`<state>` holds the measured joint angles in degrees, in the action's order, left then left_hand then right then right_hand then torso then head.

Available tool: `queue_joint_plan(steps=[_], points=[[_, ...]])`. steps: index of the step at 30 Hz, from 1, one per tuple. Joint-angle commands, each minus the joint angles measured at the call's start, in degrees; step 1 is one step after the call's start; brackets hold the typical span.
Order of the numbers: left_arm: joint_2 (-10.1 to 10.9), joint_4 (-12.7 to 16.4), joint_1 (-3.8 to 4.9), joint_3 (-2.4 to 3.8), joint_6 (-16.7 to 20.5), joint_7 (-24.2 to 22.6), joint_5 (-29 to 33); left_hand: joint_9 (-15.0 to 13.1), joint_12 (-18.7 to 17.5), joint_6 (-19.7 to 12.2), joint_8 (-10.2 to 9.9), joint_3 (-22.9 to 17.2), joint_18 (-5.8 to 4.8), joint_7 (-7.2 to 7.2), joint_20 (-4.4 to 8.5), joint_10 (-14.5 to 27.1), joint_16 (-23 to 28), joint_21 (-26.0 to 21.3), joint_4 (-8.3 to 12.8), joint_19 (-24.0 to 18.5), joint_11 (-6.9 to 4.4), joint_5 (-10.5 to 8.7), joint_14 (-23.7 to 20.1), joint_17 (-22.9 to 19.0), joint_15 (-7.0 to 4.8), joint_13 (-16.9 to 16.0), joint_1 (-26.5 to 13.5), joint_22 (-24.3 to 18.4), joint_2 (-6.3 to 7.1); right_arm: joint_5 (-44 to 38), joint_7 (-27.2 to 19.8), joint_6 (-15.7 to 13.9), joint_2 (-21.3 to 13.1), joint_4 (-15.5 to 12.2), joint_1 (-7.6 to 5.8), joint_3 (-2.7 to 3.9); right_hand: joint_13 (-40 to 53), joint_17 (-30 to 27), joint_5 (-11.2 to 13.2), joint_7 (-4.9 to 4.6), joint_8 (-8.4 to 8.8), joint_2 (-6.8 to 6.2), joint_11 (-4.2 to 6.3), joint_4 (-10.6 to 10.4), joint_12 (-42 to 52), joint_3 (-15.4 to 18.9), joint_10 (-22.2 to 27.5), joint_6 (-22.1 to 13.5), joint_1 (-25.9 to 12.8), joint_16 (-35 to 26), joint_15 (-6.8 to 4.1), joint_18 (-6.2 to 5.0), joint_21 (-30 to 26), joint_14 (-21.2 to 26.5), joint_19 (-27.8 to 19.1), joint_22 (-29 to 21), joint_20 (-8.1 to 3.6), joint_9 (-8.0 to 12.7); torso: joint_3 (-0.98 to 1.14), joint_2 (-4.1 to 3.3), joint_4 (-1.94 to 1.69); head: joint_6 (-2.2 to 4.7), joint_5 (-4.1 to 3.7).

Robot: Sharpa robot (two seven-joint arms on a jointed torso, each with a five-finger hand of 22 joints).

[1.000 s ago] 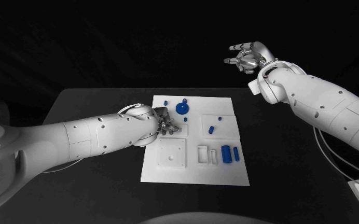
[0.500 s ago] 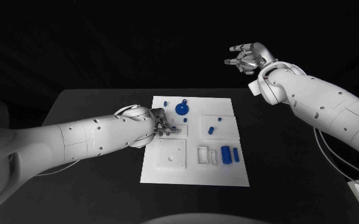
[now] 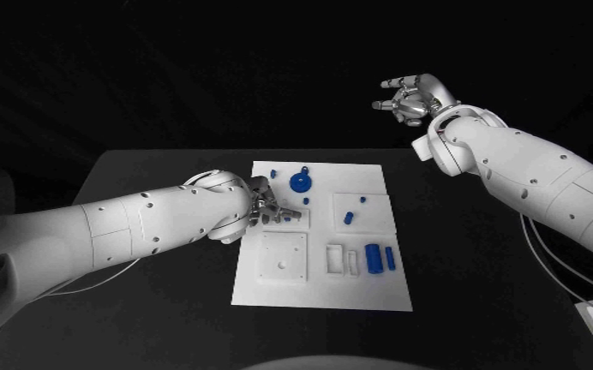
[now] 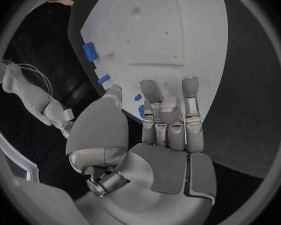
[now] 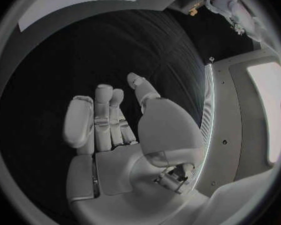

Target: Assemble the parts on the task board

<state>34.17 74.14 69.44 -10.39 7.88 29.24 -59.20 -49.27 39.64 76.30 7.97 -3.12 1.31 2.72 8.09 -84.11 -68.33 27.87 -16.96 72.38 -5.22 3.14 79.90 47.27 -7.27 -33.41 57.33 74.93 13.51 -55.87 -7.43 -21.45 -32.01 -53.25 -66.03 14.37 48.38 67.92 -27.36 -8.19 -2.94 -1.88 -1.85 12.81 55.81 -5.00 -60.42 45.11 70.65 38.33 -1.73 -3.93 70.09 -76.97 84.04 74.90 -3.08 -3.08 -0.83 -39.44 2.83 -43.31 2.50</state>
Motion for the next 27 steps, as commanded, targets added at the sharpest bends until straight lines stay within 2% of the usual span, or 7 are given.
queue_joint_plan(steps=[1,6,8,9,14,20,27], points=[[0.27,0.09,0.43,0.79,-1.54,-0.27,3.91,0.17,-0.30,-0.32,-0.38,-0.13,-1.03,-0.38,0.11,-2.44,0.37,-0.31,0.04,-0.21,0.28,-0.21,-0.43,-0.18,0.00,0.11,0.22,1.06,-0.50,-0.44,-0.22,0.67,-0.04,0.06,0.04,0.03,-0.05,-0.05,-0.33,-0.01,-0.15,-0.35,-0.05,0.09,0.10,0.01,0.23,-0.29,-0.42,-0.22,-0.09,-0.35,-0.17,0.41,2.54,9.57,0.10,-0.07,0.02,-0.03,-0.02,0.17,0.06],[0.46,-1.66,2.00,2.60,-2.79,-0.32,4.99,1.38,-1.33,-0.95,-1.91,-1.79,-1.03,-0.87,-0.12,-2.27,1.48,-0.93,0.35,-0.65,0.62,0.21,-1.25,-1.57,0.26,0.33,2.79,0.93,-2.95,-0.42,-0.22,0.71,-0.13,0.11,0.06,0.03,-0.05,-0.05,-0.33,-0.01,-0.15,-0.35,-0.05,0.09,0.10,0.01,0.23,-0.29,-0.42,-0.22,-0.09,-0.35,-0.17,0.41,2.54,9.57,0.10,-0.07,-0.03,-0.04,0.09,0.69,0.22],[0.16,-3.13,3.12,3.05,-3.70,-0.52,5.26,1.59,-2.06,-1.48,-2.53,-2.39,-0.94,-1.16,-0.18,-2.05,2.34,-1.31,2.26,-0.75,0.82,5.85,-1.81,-2.72,0.30,0.32,5.11,0.87,-5.59,-0.41,-0.23,0.73,-0.21,0.11,0.08,0.03,-0.06,-0.05,-0.43,-0.01,-0.17,-0.26,-0.05,0.04,0.11,-0.06,0.21,-0.19,-0.49,-0.21,-0.09,-0.34,-0.14,0.39,2.55,9.58,0.09,-0.07,-0.07,-0.06,0.12,1.04,0.29],[-0.12,-4.08,3.72,3.20,-4.28,-0.73,5.41,1.39,-3.64,-2.34,-2.97,-1.01,-0.97,-1.30,-0.10,-1.53,3.90,-2.25,5.44,-1.25,0.92,5.99,-2.99,-4.54,0.25,0.32,5.10,0.63,-7.60,-0.42,-0.24,0.75,-0.26,0.10,0.10,0.03,-0.06,-0.05,-0.43,-0.01,-0.17,-0.26,-0.05,0.04,0.11,-0.06,0.21,-0.19,-0.49,-0.21,-0.09,-0.34,-0.14,0.39,2.55,9.58,0.09,-0.07,-0.08,-0.08,0.12,1.15,0.32],[-2.50,-10.41,6.13,3.58,-7.04,-2.45,5.72,14.30,-5.69,-9.63,-4.21,1.27,-0.84,-3.89,-0.76,0.48,5.44,-4.95,11.73,-1.45,2.02,8.47,-5.16,-6.69,1.06,-0.70,6.53,0.33,-12.56,-0.53,-0.25,0.79,-0.68,-0.44,0.12,0.03,-0.06,-0.05,-0.56,0.00,-0.15,-0.26,-0.04,0.04,0.11,-0.12,0.22,-0.21,-0.51,-0.20,-0.10,-0.36,-0.21,0.38,2.55,9.56,0.09,-0.07,-0.04,-0.35,0.39,1.85,0.70],[-5.83,-17.76,7.35,3.69,-10.26,-5.63,1.27,32.78,-5.90,-12.75,-4.10,2.78,-0.04,-5.91,-1.59,0.78,5.01,-6.97,12.82,-0.63,3.01,7.67,-5.54,-7.45,1.79,-1.81,7.09,0.94,-13.16,-0.55,-0.21,0.85,-1.44,-1.89,0.12,0.03,-0.08,-0.06,-0.68,0.01,-0.17,-0.25,-0.03,-0.01,0.11,-0.19,0.19,-0.07,-0.60,-0.20,-0.11,-0.34,-0.16,0.38,2.57,9.58,0.08,-0.08,-0.38,-0.98,1.05,2.52,1.18],[-9.30,-24.78,7.86,3.69,-13.92,-9.20,-3.81,36.40,-6.07,-13.64,-3.99,1.81,0.00,-6.21,-1.65,0.56,4.66,-7.68,11.06,-0.19,3.11,7.07,-5.50,-7.74,1.89,-2.19,6.78,1.06,-11.17,-0.48,0.01,0.74,-2.43,-3.60,0.04,0.04,-0.09,-0.07,-0.72,0.02,-0.17,-0.26,-0.01,-0.06,0.11,-0.20,0.13,0.03,-0.64,-0.19,-0.11,-0.32,-0.03,0.35,2.60,9.61,0.07,-0.08,-0.63,-1.84,1.68,3.18,1.84]])
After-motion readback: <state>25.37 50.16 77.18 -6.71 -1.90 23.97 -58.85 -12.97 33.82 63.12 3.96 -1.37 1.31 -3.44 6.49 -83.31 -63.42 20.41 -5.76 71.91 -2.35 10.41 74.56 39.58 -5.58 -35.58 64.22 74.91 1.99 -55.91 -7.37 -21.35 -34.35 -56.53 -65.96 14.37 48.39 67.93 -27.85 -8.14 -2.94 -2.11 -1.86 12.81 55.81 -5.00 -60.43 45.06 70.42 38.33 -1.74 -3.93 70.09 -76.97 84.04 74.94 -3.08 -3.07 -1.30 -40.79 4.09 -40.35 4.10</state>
